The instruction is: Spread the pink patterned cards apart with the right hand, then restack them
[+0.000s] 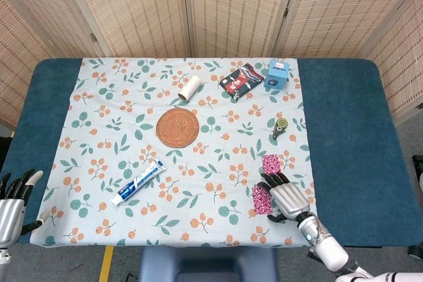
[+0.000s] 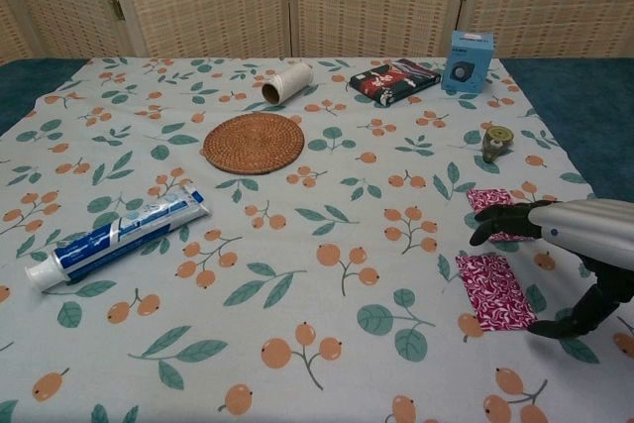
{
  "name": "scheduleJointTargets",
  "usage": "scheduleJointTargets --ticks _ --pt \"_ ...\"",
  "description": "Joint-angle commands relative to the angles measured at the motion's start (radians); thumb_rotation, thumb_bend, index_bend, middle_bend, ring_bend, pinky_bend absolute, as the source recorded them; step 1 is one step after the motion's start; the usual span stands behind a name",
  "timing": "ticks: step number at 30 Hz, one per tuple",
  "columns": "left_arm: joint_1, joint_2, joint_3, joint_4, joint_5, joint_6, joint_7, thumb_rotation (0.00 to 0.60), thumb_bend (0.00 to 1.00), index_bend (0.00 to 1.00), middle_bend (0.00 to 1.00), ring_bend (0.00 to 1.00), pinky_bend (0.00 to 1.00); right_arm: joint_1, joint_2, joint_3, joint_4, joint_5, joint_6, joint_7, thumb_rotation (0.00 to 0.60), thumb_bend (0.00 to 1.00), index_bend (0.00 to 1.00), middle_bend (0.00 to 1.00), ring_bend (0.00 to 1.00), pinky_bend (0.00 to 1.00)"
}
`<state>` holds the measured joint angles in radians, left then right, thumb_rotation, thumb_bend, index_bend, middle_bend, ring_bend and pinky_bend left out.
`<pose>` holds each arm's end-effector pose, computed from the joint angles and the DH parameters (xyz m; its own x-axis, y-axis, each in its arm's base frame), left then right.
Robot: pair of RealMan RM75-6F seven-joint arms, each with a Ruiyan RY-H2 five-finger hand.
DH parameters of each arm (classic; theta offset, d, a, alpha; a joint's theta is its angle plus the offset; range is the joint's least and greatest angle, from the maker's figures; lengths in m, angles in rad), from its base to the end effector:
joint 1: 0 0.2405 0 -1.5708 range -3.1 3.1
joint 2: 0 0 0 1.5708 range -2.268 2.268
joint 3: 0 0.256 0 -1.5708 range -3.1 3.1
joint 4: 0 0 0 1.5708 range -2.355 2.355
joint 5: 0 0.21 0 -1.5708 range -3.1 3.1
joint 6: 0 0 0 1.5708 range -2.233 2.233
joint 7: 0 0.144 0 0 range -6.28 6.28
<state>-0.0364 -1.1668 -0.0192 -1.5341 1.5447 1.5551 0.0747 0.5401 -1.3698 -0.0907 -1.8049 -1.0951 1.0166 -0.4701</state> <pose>-0.3226 0.1598 0.1533 0.4921 -0.0194 0.8703 0.8704 -0.0047 -0.4923 -0.2144 -0.2242 -0.0044 0.4854 -0.5166 0.7053 -0.8738 -0.3134 0.3719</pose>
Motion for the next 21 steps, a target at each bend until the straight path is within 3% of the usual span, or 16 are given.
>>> scheduleJointTargets --ticks 1,21 --pt "0.0 -0.001 0.0 0.004 -0.001 0.0 -0.004 0.6 0.28 0.15 0.13 0.21 0.0 -0.001 -0.006 0.006 -0.001 0.018 -0.001 -0.013 0.543 0.27 0.16 0.07 0.0 0.0" --pt "0.0 -0.009 0.0 0.024 -0.004 -0.005 -0.02 0.6 0.28 0.15 0.13 0.21 0.0 0.011 -0.042 0.026 0.011 0.098 -0.011 -0.081 0.543 0.27 0.16 0.07 0.0 0.0"
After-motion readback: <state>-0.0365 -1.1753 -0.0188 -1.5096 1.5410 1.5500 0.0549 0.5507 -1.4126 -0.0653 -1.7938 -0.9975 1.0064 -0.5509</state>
